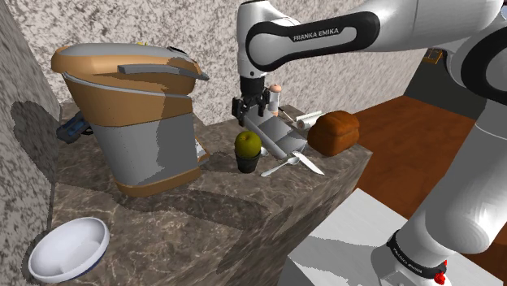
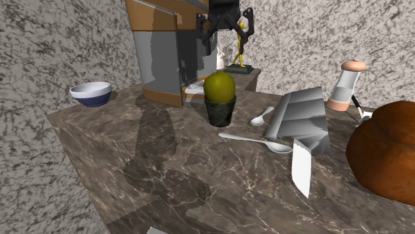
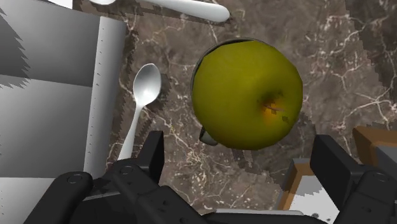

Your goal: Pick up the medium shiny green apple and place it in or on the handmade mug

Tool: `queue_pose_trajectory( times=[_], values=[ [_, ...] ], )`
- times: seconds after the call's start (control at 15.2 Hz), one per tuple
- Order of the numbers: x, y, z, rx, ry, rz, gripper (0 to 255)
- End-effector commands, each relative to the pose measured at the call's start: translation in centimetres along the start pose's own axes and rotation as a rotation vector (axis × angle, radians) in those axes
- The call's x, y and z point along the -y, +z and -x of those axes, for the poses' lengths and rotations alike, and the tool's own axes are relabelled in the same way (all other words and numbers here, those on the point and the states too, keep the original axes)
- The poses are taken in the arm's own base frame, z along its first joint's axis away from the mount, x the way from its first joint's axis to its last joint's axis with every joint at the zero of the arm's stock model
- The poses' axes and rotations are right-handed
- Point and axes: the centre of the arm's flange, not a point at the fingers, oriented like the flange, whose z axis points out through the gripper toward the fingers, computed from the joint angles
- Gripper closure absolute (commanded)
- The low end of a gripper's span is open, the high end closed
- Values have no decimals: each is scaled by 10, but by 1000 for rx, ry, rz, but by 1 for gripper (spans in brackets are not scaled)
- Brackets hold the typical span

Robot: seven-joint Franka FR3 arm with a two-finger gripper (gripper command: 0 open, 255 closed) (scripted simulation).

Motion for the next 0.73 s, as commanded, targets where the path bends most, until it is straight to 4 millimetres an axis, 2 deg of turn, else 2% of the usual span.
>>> queue_pose_trajectory(
  times=[0.0,0.13,0.66],
  values=[
    [0,-19,1,0,0,0,0],
    [0,-43,1,0,0,0,0],
    [0,-43,1,0,0,0,0]
  ],
)
